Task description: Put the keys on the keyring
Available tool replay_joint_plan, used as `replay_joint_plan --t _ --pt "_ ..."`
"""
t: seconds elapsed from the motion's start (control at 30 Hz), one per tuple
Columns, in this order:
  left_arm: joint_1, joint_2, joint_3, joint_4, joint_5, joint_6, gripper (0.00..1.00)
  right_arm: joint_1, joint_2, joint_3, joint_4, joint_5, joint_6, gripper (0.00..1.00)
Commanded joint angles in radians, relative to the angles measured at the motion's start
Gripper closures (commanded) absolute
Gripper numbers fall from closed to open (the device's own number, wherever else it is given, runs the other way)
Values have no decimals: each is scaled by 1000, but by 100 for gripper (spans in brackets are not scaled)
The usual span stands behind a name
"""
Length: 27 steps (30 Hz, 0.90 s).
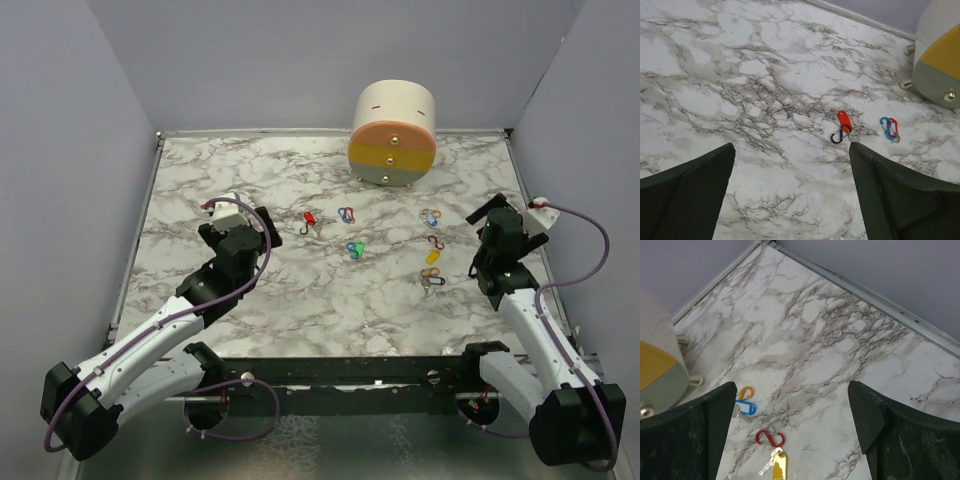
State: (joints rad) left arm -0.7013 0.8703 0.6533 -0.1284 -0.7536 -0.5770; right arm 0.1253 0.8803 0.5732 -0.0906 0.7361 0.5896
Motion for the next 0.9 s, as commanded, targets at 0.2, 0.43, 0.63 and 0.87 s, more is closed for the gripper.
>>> replay_joint_plan --t 0.2,0.43,0.63,0.87 --pt "6 -9 -7 23 -68 26 1 -301 78 45 17 -302 41 2" --pt "5 -8 -5 21 -81 39 1 -346 120 43 -2 -323 69 2" --pt "6 2 7 -5 -101 51 1 -389 118 16 0 -327 80 1" --pt "6 12 12 4 -89 107 1 -398 142 -25 24 -338 54 1"
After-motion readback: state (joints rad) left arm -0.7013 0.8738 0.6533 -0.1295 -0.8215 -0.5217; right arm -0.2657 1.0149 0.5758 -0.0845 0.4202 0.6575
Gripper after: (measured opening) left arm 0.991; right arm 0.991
